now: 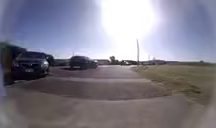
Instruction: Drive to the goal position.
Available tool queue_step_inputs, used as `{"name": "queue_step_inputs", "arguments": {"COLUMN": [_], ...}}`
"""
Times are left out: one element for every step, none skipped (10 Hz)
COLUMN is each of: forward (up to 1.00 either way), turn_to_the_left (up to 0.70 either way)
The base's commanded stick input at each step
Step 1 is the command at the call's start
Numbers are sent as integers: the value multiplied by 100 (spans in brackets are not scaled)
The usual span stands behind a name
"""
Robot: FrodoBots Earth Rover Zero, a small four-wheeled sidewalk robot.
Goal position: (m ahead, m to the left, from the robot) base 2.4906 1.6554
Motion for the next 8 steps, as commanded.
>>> {"name": "queue_step_inputs", "arguments": {"forward": [100, 100, 100, 100, 100, 100, 100, 100], "turn_to_the_left": [0, 0, 0, 0, 0, 0, 0, 0]}}
